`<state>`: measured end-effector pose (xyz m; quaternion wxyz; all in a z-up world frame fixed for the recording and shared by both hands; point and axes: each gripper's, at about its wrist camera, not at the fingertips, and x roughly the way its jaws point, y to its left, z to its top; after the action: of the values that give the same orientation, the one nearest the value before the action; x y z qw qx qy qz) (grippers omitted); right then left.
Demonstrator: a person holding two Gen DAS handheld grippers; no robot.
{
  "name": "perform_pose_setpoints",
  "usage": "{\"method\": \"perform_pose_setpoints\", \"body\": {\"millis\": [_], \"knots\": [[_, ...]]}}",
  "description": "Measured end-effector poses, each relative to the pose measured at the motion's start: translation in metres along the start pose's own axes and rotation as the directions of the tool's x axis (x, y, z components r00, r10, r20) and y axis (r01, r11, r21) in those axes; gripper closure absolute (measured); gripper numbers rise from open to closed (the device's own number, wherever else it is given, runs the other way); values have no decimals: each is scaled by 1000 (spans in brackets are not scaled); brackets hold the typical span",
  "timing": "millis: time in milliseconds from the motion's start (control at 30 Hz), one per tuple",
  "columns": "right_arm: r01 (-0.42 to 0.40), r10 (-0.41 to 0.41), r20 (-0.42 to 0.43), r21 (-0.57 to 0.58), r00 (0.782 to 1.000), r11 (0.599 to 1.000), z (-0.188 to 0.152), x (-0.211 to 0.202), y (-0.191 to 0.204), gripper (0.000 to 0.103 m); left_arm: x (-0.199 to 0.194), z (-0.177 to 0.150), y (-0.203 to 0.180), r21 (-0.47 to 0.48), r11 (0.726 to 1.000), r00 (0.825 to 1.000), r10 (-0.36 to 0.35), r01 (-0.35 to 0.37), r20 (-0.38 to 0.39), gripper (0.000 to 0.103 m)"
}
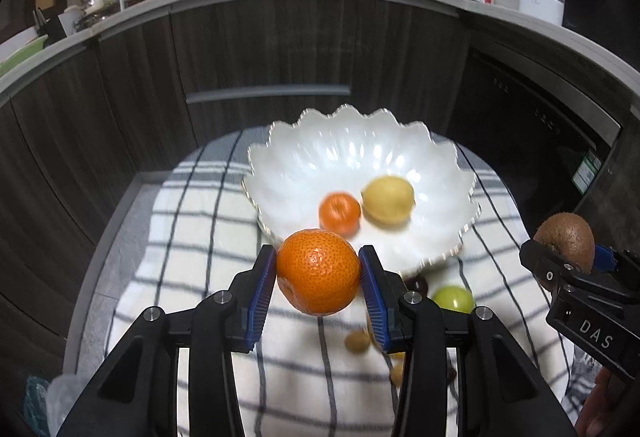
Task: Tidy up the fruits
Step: 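Carry the mandarin and kiwi over the bowl and open both tools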
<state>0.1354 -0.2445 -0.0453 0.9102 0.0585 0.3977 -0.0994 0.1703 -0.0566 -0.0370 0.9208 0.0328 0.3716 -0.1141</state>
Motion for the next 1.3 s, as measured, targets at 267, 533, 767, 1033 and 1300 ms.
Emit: {"method": "perform_pose_setpoints", "body": {"millis": [267, 533, 767, 1033, 1300], "knots": [[13, -13, 39, 2, 999, 1000, 37, 18, 4, 36, 24, 33, 6, -6, 1000, 1000, 9, -9, 19, 61], [22, -21, 55, -7, 998, 1000, 73, 46, 7, 36, 57, 65, 12, -12, 1000, 1000, 3, -3, 17, 61], [26, -25, 40, -39, 999, 999, 95, 81, 16, 36, 92, 83, 16, 7, 1000, 1000, -1, 1, -2, 61], [18, -18, 1, -48, 1000, 999, 109, 118, 23, 36, 128, 92, 23, -10, 1000, 999, 1, -2, -41, 61], [11, -12, -23, -64, 1000, 998, 117, 140, 27, 36, 141, 95, 26, 2, 1000, 998, 30, -30, -47, 42]]}}
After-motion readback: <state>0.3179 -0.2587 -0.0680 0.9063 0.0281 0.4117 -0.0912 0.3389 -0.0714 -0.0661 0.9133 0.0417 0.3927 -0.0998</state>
